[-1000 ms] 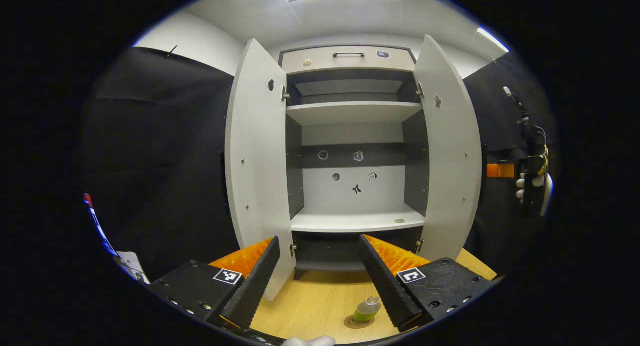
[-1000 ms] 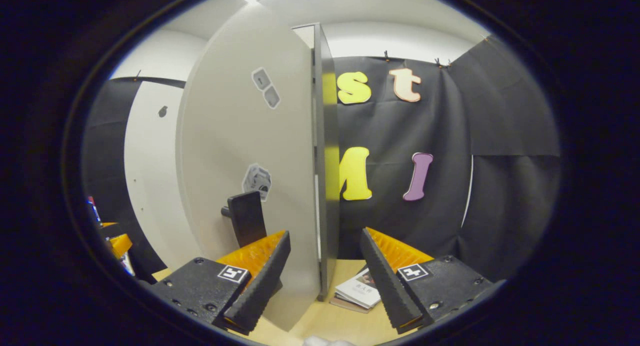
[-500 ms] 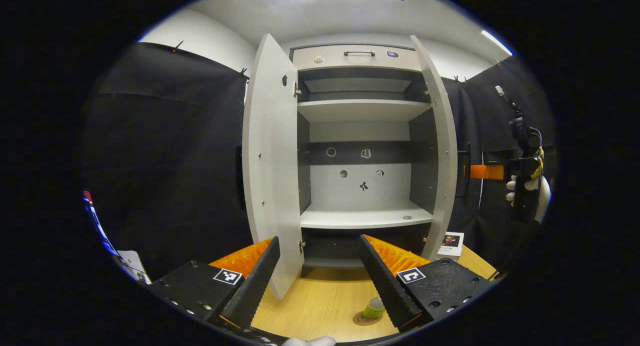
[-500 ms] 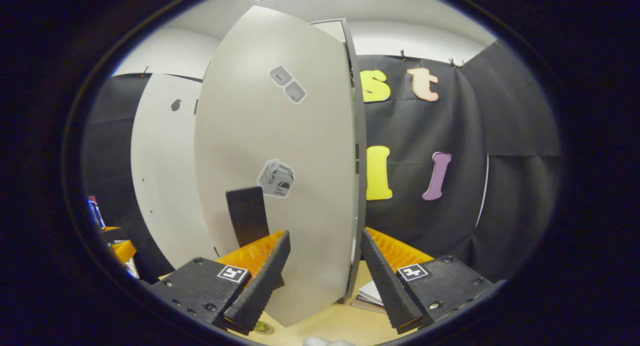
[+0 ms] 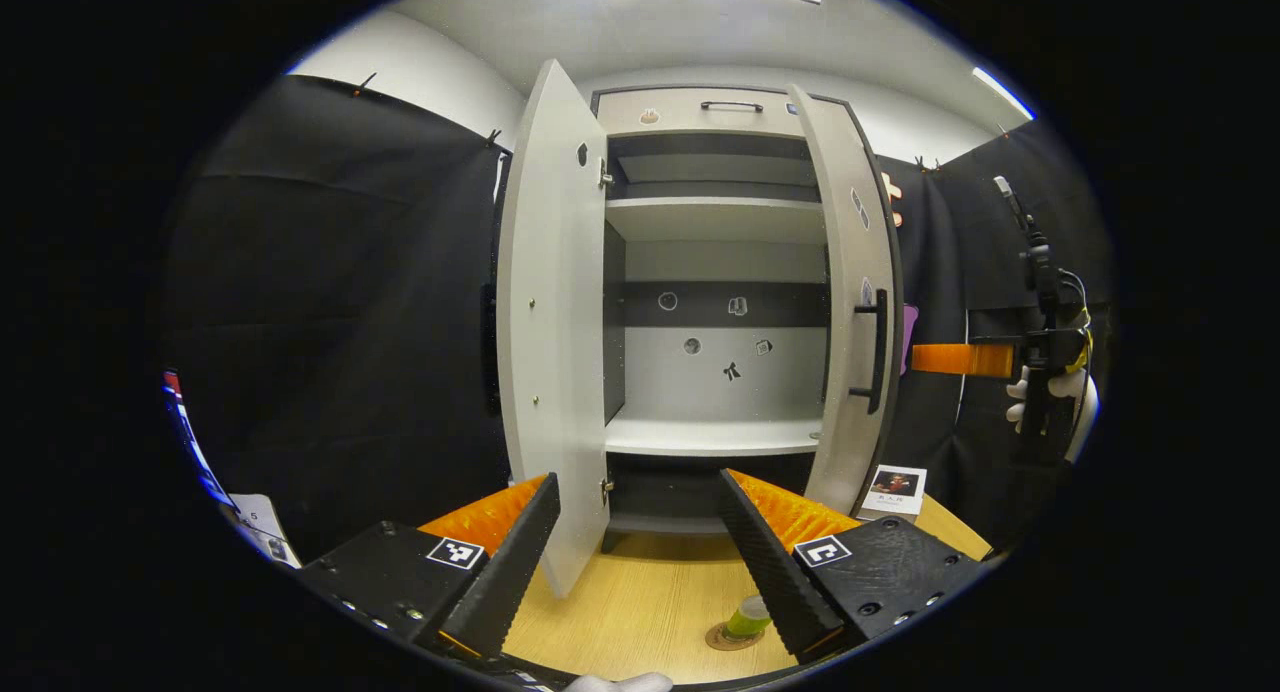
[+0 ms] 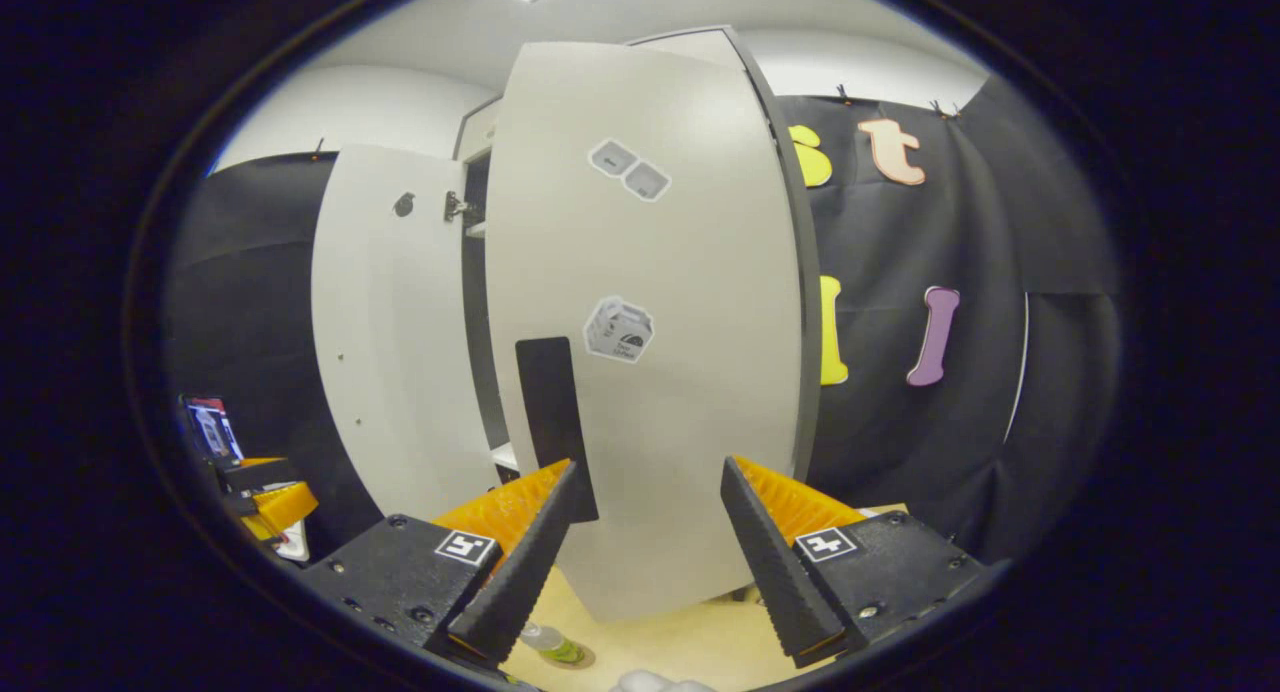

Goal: Grasp the bottle in the cabinet with the left hand and place it on the coaster, then close the right door with the right hand and the left door with the left hand.

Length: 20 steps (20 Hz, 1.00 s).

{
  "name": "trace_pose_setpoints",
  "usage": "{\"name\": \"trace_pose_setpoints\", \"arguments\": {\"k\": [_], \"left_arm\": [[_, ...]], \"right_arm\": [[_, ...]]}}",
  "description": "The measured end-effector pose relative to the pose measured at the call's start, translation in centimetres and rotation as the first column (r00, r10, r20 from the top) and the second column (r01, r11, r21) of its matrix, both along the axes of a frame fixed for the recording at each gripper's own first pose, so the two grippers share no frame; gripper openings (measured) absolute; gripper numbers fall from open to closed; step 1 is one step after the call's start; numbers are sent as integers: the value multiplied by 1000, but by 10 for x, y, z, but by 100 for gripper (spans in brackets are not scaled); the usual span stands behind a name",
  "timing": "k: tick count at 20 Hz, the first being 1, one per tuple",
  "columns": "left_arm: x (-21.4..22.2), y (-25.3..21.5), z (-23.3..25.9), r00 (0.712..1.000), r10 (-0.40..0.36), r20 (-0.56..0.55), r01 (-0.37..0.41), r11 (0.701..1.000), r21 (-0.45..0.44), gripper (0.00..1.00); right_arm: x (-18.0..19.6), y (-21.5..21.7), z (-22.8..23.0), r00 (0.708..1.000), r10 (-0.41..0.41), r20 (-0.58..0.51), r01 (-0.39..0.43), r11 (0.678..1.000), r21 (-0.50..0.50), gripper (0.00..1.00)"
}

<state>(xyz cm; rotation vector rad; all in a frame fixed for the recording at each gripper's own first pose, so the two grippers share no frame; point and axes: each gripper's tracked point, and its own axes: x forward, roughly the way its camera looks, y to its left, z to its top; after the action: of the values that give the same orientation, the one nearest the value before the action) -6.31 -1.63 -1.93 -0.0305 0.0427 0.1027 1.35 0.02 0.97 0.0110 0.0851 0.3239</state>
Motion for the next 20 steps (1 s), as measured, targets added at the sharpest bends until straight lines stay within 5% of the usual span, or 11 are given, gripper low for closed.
{"name": "trace_pose_setpoints", "arguments": {"k": [13, 20], "left_arm": [[14, 10, 5, 998, -57, 9, 57, 998, -9, 96], [24, 95, 19, 998, 39, 45, -40, 999, 26, 96]], "right_arm": [[-8, -10, -2, 997, -74, 33, 75, 996, -39, 99], [-18, -8, -18, 993, -119, -13, 118, 992, -52, 94]]}}
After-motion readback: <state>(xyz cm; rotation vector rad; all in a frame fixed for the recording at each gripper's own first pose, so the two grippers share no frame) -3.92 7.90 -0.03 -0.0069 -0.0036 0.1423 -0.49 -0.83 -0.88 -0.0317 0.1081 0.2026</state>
